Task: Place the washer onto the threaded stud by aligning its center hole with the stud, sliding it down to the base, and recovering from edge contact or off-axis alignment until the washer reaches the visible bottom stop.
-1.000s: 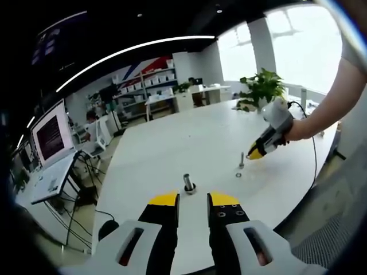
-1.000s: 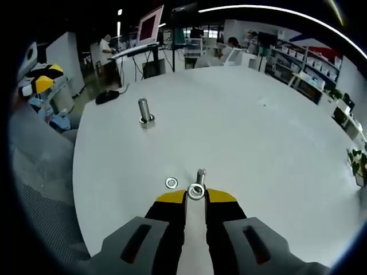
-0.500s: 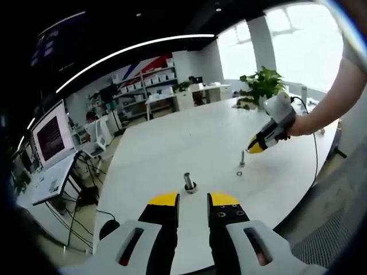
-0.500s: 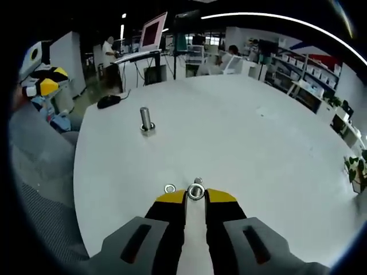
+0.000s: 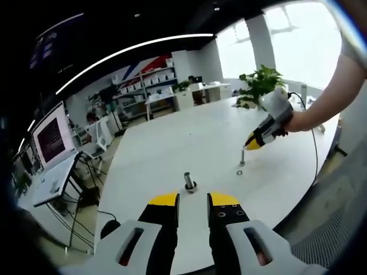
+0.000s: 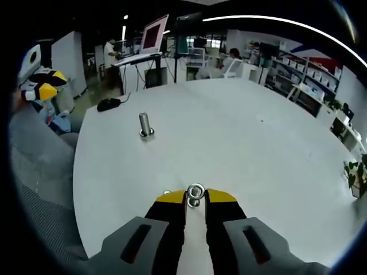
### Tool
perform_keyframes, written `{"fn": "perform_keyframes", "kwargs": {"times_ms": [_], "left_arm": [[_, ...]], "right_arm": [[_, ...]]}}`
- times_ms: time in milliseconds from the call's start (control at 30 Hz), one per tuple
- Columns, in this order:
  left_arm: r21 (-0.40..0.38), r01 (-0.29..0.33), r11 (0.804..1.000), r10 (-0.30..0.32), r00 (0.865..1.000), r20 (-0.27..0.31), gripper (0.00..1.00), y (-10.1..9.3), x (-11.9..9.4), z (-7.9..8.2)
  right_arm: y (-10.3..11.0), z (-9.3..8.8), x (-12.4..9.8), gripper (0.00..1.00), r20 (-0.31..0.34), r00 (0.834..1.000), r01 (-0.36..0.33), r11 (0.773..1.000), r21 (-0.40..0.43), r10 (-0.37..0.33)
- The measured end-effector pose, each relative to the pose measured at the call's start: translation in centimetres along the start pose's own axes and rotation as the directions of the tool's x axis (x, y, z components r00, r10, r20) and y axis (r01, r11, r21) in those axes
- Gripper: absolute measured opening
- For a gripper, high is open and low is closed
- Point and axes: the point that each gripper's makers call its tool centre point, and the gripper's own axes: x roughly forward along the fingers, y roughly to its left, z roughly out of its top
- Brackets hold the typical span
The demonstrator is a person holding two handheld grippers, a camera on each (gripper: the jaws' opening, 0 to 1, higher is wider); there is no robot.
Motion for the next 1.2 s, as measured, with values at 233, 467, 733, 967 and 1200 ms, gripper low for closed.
{"fn": "perform_keyframes", "kwargs": {"times_ms": [233, 467, 733, 967, 1200], "left_arm": [[0.007, 0.000, 1.000, 0.000, 1.000, 0.000, 0.17, -0.1, 0.0, 0.0], [0.005, -0.005, 1.000, 0.005, 1.000, -0.003, 0.17, 0.2, 0.0, -0.1], [-0.005, -0.008, 1.000, 0.008, 1.000, -0.005, 0.17, 0.4, 0.0, -0.2], [-0.004, -0.009, 1.000, 0.009, 1.000, 0.003, 0.17, 0.4, 0.0, -0.1], [-0.007, -0.009, 1.000, 0.009, 1.000, 0.000, 0.17, 0.3, 0.0, -0.1]], "right_arm": [[-0.2, 0.3, 0.4, 0.14, -0.012, 1.000, -0.006, 1.000, -0.011, 0.006], [0.0, 0.4, 0.8, 0.14, -0.034, 0.999, -0.018, 1.000, -0.019, 0.017], [0.0, 0.2, 1.1, 0.14, -0.052, 0.999, -0.019, 0.999, -0.028, 0.017], [-0.1, -0.3, 1.0, 0.14, -0.069, 0.997, -0.018, 0.999, -0.031, 0.015], [0.1, -0.4, 1.3, 0.14, -0.077, 0.997, -0.024, 0.999, -0.036, 0.022]]}}
